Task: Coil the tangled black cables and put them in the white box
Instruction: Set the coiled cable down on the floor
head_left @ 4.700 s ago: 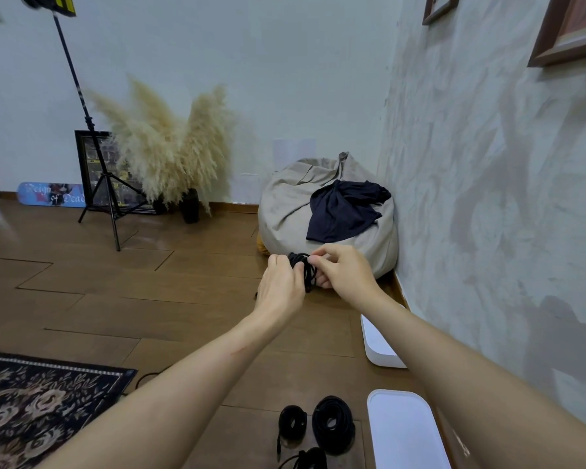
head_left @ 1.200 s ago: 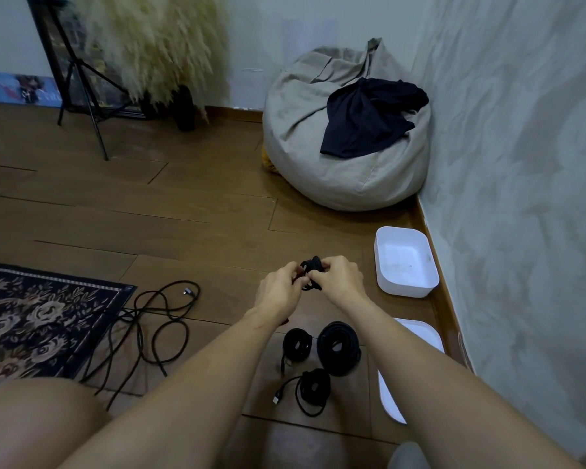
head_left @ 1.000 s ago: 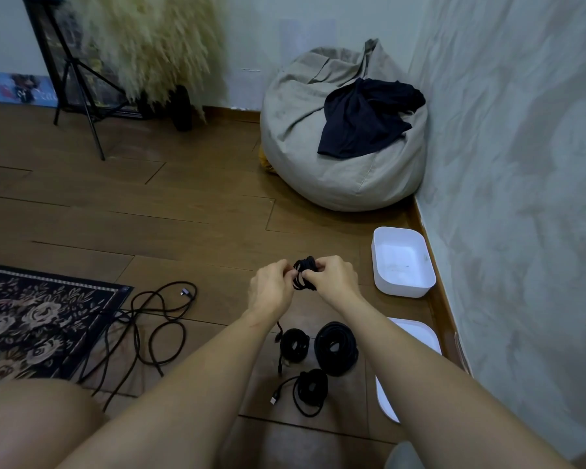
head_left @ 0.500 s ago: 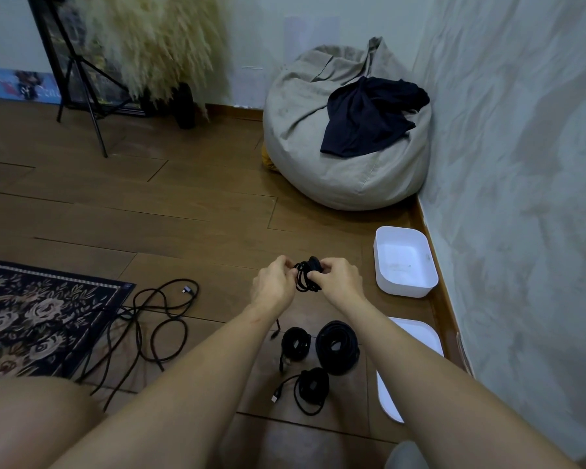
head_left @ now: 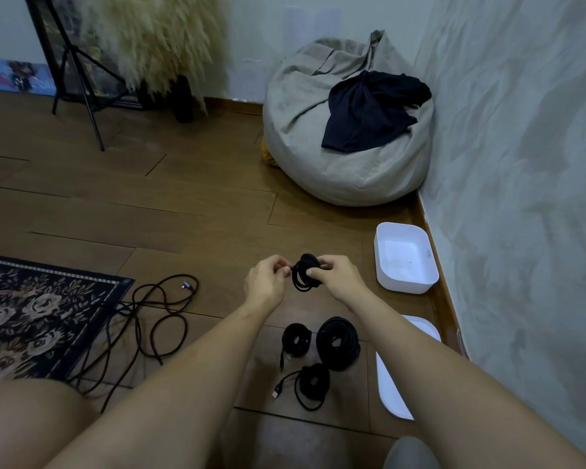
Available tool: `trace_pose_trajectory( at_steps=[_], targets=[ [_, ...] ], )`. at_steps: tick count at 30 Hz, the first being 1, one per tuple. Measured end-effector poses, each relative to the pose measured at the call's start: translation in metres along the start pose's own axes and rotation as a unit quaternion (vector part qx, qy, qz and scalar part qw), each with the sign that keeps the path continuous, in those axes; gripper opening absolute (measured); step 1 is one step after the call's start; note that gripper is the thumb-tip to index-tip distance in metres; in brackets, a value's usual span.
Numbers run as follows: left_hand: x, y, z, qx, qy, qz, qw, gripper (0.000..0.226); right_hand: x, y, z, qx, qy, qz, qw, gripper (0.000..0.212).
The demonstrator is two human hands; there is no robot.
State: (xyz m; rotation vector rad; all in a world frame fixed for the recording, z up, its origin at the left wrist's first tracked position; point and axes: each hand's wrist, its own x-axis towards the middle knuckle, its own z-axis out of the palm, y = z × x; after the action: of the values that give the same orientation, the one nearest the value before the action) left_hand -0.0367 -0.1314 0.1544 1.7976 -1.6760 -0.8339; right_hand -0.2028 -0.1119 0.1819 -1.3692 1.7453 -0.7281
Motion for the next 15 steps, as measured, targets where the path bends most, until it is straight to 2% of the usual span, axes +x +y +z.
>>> trace_pose_trajectory(
  at_steps=[5, 11, 15],
  targets=[
    [0.0042, -0.0019, -0.0024, -0.029, 0.035, -0.038, 0.998, 0.002, 0.0025, -0.0002, -0.0006, 0.011, -0.028, -0.007, 1.000, 0.024],
    [0.0025, 0.0001, -0.0076, -0.103, 0.024, -0.070, 0.992, 0.013, -0.0018, -0.0013, -0.0056, 0.067, -0.060, -0.012, 0.996, 0.018],
    [0.0014, -0.0006, -0.0055, -0.197, 0.002, -0.086, 0.977, 0.019, -0.0066, -0.0068, -0.0093, 0.102, -0.072, -0.011, 0.992, 0.018]
  ],
)
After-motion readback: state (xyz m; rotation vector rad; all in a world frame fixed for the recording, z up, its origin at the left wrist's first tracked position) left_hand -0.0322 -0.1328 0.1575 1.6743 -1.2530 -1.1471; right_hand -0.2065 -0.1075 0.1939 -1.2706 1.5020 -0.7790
